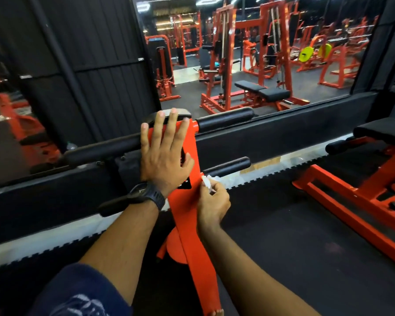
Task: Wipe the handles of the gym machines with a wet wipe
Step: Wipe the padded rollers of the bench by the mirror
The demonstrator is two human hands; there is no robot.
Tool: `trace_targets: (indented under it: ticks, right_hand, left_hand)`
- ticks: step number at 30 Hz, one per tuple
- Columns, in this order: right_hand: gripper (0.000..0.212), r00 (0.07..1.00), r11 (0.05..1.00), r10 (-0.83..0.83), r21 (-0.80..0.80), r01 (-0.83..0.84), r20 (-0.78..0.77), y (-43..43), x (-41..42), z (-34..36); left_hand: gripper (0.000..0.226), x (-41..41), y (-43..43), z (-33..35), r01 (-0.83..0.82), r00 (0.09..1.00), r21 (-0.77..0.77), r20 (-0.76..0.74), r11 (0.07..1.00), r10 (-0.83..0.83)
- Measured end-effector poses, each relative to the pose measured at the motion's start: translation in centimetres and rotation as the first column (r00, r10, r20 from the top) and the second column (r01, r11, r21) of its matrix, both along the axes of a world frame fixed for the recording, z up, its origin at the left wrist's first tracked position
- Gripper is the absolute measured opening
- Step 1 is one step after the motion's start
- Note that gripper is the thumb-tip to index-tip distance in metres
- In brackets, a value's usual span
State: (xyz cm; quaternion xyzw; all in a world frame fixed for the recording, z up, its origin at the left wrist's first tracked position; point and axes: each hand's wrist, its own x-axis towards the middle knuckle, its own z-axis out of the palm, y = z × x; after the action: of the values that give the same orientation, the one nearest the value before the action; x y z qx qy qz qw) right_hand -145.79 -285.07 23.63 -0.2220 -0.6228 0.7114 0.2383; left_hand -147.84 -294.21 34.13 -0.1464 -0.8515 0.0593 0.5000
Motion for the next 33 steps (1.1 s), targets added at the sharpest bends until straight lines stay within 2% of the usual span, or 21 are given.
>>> trace_targets:
  ticks: [3, 6, 8, 10, 12, 17, 19, 22, 23, 26, 27, 28, 29, 31, 32, 33]
  right_hand:
    - [0.007, 0.979, 0.991, 0.075, 0.126, -0.052, -0.190, -0.9, 2.0, 0.7]
    - [0.023, 0.899, 0.951, 0.245, 0.272, -0.149, -0.364, -2.6, 4.2, 0.9]
    - [0.025, 0.832, 0.898, 0.391, 0.362, -0.250, -0.394, -4.1, 5.0, 0.6]
    - [0.027, 0.780, 0.818, 0.504, 0.494, -0.294, -0.371, -5.5, 5.0, 0.3]
    - [0.031, 0.756, 0.713, 0.569, 0.652, -0.257, -0.325, -6.7, 4.5, -0.2]
    - [0.029, 0.836, 0.477, 0.507, 0.876, -0.070, -0.209, -7.7, 2.6, -0.7]
    - [0.035, 0.859, 0.428, 0.466, 0.904, -0.010, -0.211, -7.5, 2.0, -0.7]
    - [0.051, 0.859, 0.448, 0.465, 0.894, -0.019, -0.215, -8.4, 2.2, -0.2]
    - [0.057, 0.846, 0.426, 0.493, 0.904, -0.031, -0.203, -9.0, 2.6, -0.1]
    - [0.056, 0.775, 0.251, 0.615, 0.968, -0.019, -0.145, -11.1, 3.4, -0.4]
    - [0.052, 0.763, 0.226, 0.631, 0.974, -0.011, -0.138, -11.2, 3.3, -0.3]
    - [0.048, 0.774, 0.241, 0.619, 0.970, -0.026, -0.133, -11.1, 2.9, -0.3]
    - [0.041, 0.799, 0.301, 0.586, 0.952, -0.062, -0.134, -10.7, 2.6, -0.4]
    - [0.029, 0.858, 0.468, 0.492, 0.876, -0.114, -0.151, -10.7, 2.2, -0.6]
    - [0.028, 0.863, 0.504, 0.478, 0.856, -0.116, -0.165, -11.3, 2.4, -0.5]
    - [0.029, 0.850, 0.492, 0.500, 0.862, -0.121, -0.166, -12.3, 2.8, -0.4]
  left_hand:
    - [0.088, 2.2, -2.3, -0.8, 0.067, 0.989, 0.022, 0.129, 0.997, -0.069]
    - [0.082, 4.7, -5.1, -2.8, 0.067, 0.970, 0.172, 0.219, 0.983, -0.105]
    - [0.074, 6.4, -7.3, -4.1, 0.013, 0.966, 0.283, 0.243, 0.959, -0.085]
    - [0.070, 7.9, -9.3, -5.4, -0.054, 0.954, 0.349, 0.294, 0.935, -0.054]
    - [0.069, 9.1, -11.0, -6.5, -0.142, 0.920, 0.369, 0.392, 0.919, -0.015]
    - [0.072, 10.3, -13.0, -8.0, -0.262, 0.817, 0.388, 0.576, 0.884, -0.011]
    - [0.074, 10.2, -13.1, -8.5, -0.295, 0.785, 0.418, 0.619, 0.859, -0.031]
    - [0.077, 9.7, -13.3, -9.5, -0.315, 0.772, 0.480, 0.631, 0.819, -0.073]
    - [0.077, 9.5, -13.3, -9.8, -0.306, 0.775, 0.501, 0.625, 0.810, -0.094]
    - [0.073, 9.0, -13.8, -10.6, -0.255, 0.792, 0.558, 0.589, 0.790, -0.161]
    - [0.071, 8.9, -14.0, -10.8, -0.248, 0.799, 0.577, 0.576, 0.778, -0.173]
    - [0.069, 8.9, -14.3, -11.0, -0.244, 0.807, 0.594, 0.563, 0.767, -0.179]
    - [0.066, 8.9, -14.6, -11.2, -0.238, 0.812, 0.601, 0.554, 0.763, -0.183]
    - [0.061, 8.7, -15.3, -11.6, -0.203, 0.831, 0.596, 0.524, 0.777, -0.185]
    - [0.058, 8.5, -15.7, -11.7, -0.172, 0.848, 0.589, 0.496, 0.789, -0.185]
    - [0.055, 8.3, -16.0, -11.9, -0.144, 0.862, 0.590, 0.469, 0.794, -0.193]
